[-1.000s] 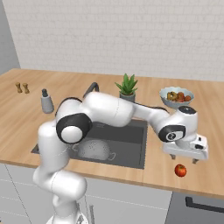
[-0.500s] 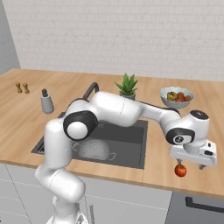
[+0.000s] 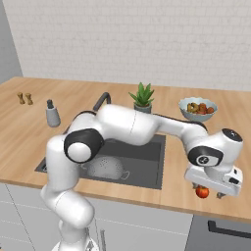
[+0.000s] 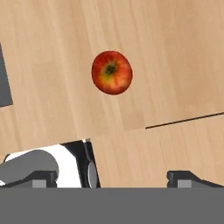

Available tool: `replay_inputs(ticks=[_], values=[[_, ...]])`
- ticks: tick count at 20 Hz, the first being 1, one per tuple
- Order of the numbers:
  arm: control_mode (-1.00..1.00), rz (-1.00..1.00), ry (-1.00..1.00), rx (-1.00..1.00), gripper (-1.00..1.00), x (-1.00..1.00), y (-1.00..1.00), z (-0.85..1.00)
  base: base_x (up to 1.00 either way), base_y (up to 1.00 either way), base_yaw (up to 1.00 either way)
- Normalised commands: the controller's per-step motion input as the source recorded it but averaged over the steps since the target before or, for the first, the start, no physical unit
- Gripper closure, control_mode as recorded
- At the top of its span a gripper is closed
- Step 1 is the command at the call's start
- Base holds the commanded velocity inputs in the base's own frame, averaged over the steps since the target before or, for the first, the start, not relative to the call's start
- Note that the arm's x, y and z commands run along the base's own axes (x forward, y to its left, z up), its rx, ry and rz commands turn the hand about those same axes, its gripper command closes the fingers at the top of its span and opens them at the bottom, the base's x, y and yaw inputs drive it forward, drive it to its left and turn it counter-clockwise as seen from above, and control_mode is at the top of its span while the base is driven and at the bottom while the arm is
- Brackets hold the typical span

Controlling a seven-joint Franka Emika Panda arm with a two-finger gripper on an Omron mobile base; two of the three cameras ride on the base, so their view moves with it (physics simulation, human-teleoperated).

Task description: Put the colander in the sink, put the apple in the colander, and turn on the sink faucet and pour water over the colander.

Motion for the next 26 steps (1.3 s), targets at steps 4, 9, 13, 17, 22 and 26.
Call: replay_inputs(ticks=[4, 9, 13, 17, 22, 26], values=[[-1.00, 0.03, -0.03, 0.00, -1.00, 0.08, 0.51, -0.09, 0.00, 0.00, 0.00], [-1.00, 0.01, 0.00, -0.01, -1.00, 0.10, 0.15, -0.21, 0.00, 0.00, 0.00], [-1.00, 0.00, 0.00, -0.09, -1.00, 0.01, 0.00, -0.35, 0.00, 0.00, 0.00], [-1.00, 0.00, -0.02, -0.08, -1.00, 0.21, 0.00, -0.28, 0.00, 0.00, 0.00], [-1.00, 0.00, 0.00, -0.01, -1.00, 0.40, 0.00, -0.07, 0.00, 0.00, 0.00], [-1.00, 0.00, 0.00, 0.00, -1.00, 0.28, -0.03, -0.06, 0.00, 0.00, 0.00]])
